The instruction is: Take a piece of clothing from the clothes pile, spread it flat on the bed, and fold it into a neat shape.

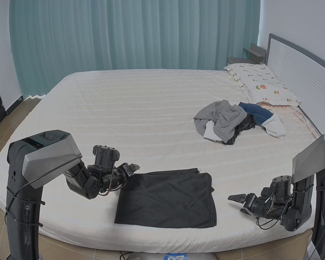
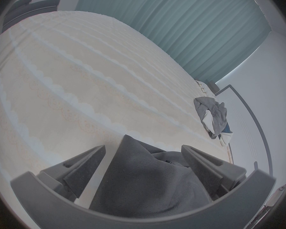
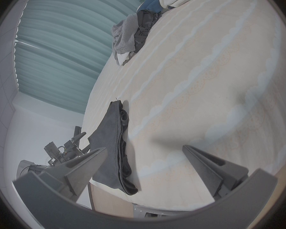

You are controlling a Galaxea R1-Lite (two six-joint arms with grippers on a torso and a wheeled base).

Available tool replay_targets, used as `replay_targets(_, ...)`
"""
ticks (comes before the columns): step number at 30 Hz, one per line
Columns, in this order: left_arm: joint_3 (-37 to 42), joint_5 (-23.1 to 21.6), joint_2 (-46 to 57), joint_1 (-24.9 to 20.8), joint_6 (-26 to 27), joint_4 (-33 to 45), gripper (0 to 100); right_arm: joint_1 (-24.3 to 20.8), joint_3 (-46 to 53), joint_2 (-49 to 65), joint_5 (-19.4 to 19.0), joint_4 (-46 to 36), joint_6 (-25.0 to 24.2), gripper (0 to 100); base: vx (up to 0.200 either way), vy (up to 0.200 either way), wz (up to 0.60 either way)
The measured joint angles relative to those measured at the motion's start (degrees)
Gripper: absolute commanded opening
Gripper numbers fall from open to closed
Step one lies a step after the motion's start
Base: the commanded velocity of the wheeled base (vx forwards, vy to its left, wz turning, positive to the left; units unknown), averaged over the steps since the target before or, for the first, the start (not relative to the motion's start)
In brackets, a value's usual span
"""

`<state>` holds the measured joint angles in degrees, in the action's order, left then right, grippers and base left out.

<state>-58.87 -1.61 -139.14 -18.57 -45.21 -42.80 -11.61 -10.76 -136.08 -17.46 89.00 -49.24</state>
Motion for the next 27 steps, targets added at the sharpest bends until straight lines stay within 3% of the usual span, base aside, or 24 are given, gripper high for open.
replay_targets(8,-0.5,1.6,-1.2,-0.1,0.2,-0.3,0,-1.7,0.5,0.2,0.2,0.0,0.5,100,0.000,0.000,0.00)
replay_targets(18,-1.5,4.7,-2.0,0.2,-0.3,-0.3,0,-8.8,2.1,1.2,5.1,0.0,5.8,100,0.000,0.000,0.00)
replay_targets(27,-1.4,4.7,-2.2,0.2,-0.3,-0.2,0,-14.2,-0.2,1.1,5.6,0.0,6.8,100,0.000,0.000,0.00)
